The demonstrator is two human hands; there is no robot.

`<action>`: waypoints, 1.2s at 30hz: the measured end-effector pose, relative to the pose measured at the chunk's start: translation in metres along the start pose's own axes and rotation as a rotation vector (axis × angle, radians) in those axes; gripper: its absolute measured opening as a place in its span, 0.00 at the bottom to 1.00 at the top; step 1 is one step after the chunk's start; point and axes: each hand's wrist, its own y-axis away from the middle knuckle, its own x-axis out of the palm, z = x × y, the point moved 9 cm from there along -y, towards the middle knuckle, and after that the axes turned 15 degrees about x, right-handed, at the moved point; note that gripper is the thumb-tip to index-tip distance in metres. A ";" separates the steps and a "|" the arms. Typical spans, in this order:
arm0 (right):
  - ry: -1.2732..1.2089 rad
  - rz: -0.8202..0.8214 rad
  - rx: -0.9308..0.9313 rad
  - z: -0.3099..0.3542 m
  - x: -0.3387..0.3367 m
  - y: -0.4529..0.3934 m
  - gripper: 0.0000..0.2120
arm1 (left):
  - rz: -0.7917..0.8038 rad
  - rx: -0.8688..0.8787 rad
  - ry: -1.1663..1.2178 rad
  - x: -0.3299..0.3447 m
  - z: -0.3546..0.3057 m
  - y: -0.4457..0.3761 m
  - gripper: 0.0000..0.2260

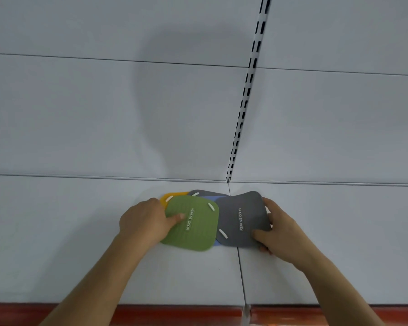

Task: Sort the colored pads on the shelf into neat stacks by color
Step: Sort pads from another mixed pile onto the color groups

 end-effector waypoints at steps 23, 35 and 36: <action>0.063 -0.369 -0.012 -0.015 -0.008 0.008 0.05 | -0.030 -0.002 0.460 0.013 0.002 0.017 0.11; -0.059 -0.473 -0.108 -0.013 -0.047 0.067 0.09 | -0.520 0.455 0.470 -0.055 -0.055 0.050 0.07; -0.082 -0.488 -0.119 -0.016 -0.056 0.075 0.10 | -0.514 0.467 0.481 -0.056 -0.064 0.051 0.10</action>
